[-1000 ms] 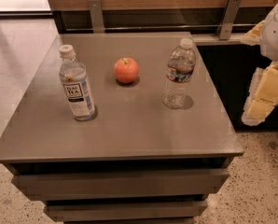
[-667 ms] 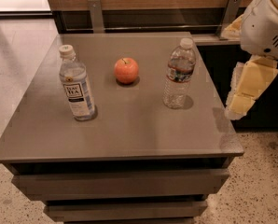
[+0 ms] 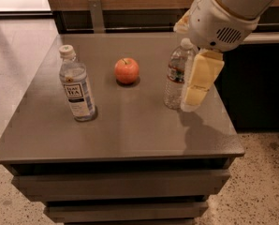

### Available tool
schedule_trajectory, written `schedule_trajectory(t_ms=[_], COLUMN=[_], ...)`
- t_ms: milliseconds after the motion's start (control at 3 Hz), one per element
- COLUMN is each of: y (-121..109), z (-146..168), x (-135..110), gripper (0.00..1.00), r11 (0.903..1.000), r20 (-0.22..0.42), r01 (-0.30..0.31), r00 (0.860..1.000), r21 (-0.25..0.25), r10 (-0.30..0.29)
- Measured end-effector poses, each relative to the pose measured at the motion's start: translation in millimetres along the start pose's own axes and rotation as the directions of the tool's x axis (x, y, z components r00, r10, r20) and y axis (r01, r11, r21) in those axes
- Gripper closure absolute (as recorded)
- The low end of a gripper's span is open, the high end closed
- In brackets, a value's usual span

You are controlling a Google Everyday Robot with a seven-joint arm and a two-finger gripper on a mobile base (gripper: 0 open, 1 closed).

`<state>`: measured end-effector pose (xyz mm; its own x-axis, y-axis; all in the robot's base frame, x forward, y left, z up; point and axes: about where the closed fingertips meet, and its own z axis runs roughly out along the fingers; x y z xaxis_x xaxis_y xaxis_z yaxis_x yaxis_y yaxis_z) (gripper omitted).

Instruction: Knock blue plastic bottle over

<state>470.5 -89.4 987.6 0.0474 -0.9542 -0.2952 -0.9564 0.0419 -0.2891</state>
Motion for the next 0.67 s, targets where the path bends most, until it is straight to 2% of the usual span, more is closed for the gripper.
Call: schedule_trajectory(t_ms=[333,667], y=[0.0,6.5], z=[0.0,7.0], x=[-0.1,-27.2], gripper=[0.00,0.00], r11=[1.0000,0.9977], r20=[0.000,0.048], r01=[0.000,0.067], r00=[1.000,0.997], r21=[0.000,-0.013], r10=[0.000,-0.066])
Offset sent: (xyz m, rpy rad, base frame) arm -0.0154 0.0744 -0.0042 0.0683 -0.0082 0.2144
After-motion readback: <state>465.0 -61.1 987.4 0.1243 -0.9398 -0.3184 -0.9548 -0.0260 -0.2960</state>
